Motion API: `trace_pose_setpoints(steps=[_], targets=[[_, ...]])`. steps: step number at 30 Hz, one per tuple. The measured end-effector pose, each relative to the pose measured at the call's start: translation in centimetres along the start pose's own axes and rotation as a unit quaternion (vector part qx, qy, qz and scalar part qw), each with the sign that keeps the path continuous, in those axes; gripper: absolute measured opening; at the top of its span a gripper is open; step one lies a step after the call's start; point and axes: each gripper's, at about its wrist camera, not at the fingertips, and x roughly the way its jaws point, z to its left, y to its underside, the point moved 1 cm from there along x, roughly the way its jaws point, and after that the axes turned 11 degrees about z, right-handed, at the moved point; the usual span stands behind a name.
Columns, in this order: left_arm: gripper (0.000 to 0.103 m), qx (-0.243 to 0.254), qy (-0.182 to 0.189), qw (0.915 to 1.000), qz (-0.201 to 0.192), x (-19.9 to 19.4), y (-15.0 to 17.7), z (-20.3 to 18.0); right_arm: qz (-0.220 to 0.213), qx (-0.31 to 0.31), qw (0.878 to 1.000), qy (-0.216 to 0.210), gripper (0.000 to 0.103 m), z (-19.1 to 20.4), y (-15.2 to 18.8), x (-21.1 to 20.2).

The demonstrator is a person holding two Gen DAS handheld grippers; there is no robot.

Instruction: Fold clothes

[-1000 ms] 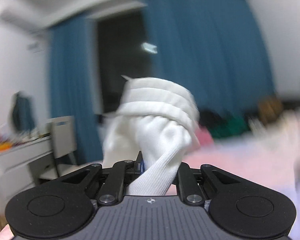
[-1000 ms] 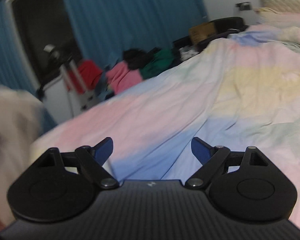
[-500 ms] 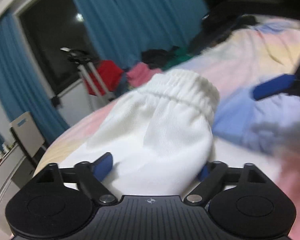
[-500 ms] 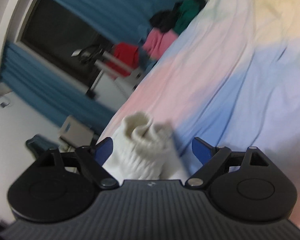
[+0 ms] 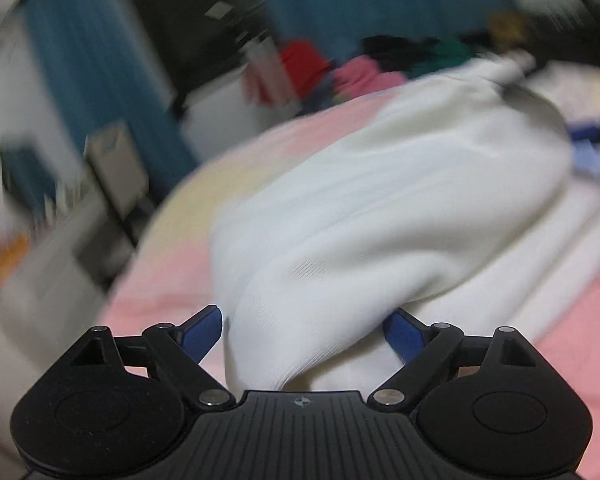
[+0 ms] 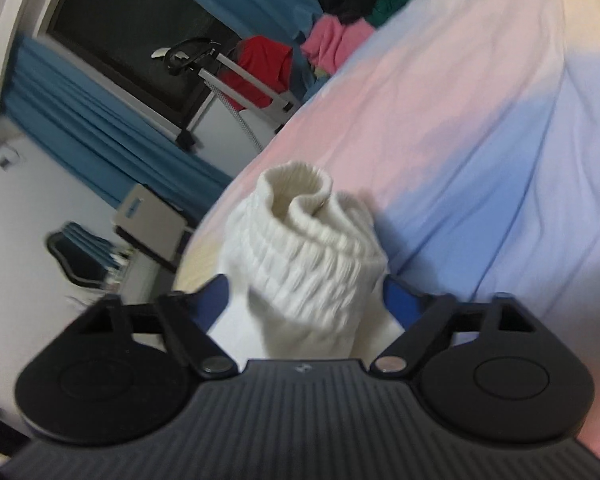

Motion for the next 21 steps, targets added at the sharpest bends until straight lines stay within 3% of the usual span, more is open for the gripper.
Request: trace_pose_setpoints(steps=[2, 4, 5, 11, 14, 17, 21], targets=[[0.084, -0.039, 0.007, 0.9992, 0.004, -0.4, 0.7, 1.6, 0.005, -0.009, 1.000, 0.019, 0.054, -0.1, 0.2, 0.2], [0.082, -0.062, -0.013, 0.9980, 0.001, -0.6, 0.8, 3.0, -0.003, -0.013, 1.000, 0.018, 0.045, 0.0, 0.2, -0.2], [0.082, -0.082, -0.005, 0.9966, 0.003, -0.6, 0.7, 4.0, -0.010, -0.018, 1.000, 0.016, 0.042, 0.2, 0.3, -0.6], [0.081, -0.161, 0.042, 0.9859, 0.007, -1.5, 1.2, 7.5, -0.064, -0.032, 0.997, -0.025, 0.040, 1.7, 0.8, -4.5], [0.081, -0.181, 0.058, 0.9818, 0.006, -2.2, 1.8, 8.1, -0.060, -0.014, 0.998, 0.014, 0.040, 0.8, 1.3, -5.2], [0.081, -0.165, 0.045, 0.9852, 0.011, -2.6, 2.6, 6.7, -0.005, 0.034, 0.996, 0.079, 0.040, -1.8, 1.9, -3.8], [0.081, -0.163, 0.044, 0.9856, 0.011, -2.4, 2.6, 5.8, 0.006, 0.051, 0.995, 0.085, 0.040, -2.6, 2.0, -3.3]])
